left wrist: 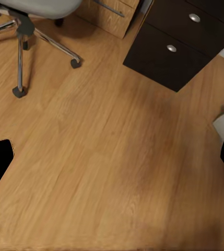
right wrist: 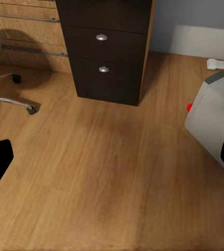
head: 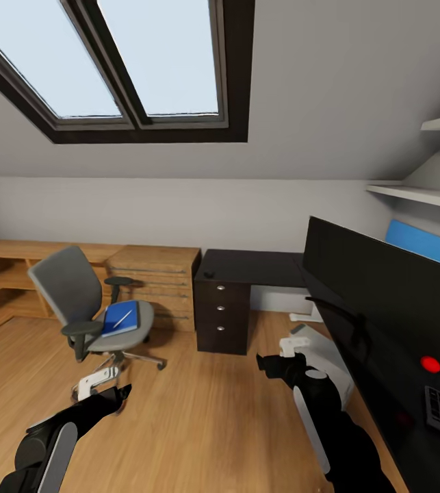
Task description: In the bedroom, organize the workspace by keeping the computer under the desk, ensuring the monitor is on the desk, placing the keyboard on the desk next to the monitor, placing the mouse on the desk next to the keyboard, moving the folder from the swivel chair onto the desk next to the mouse, stacking the notebook on top of the folder with the pen on top of the notebook, and positioning the swivel chair next to the desk.
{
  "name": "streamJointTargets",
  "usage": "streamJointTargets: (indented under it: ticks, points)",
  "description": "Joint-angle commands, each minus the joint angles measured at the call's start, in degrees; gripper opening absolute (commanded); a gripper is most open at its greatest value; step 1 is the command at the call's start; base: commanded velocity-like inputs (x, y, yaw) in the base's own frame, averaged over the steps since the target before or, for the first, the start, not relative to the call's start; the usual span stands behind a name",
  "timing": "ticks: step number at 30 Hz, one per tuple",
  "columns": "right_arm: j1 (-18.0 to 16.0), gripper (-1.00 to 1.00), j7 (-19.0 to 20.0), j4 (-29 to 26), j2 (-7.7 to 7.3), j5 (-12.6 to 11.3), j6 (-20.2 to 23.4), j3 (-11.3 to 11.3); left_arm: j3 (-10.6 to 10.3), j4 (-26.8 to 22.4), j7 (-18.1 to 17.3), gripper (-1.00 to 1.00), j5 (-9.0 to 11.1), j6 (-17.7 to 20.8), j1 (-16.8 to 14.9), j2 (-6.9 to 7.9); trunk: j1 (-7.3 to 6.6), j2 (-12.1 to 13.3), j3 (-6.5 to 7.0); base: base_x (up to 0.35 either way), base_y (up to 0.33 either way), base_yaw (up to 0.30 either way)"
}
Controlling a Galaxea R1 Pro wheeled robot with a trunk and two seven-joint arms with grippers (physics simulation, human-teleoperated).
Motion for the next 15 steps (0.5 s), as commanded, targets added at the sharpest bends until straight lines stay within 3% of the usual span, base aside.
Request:
streamJointTargets:
  ticks: [1,10,15]
  points:
    - [-0.05,1.00,-0.11,0.03,0.00,0.08,0.30,0.04,0.00,-0.07,0.50,1.00,0.61,0.26,-0.04,0.00,-0.03,-0.06,-0.08,-0.334,0.000,0.000]
    - [-0.05,1.00,-0.04,0.42,0.00,0.08,0.27,0.24,0.00,-0.07,0.52,1.00,0.61,0.20,-0.04,0.03,-0.03,-0.06,-0.08,-0.333,0.000,-0.008]
    - [-0.05,1.00,-0.06,0.81,0.00,0.02,0.23,0.26,0.06,-0.07,0.53,1.00,0.61,0.08,-0.04,0.09,-0.03,-0.06,-0.08,-0.177,0.000,-0.158]
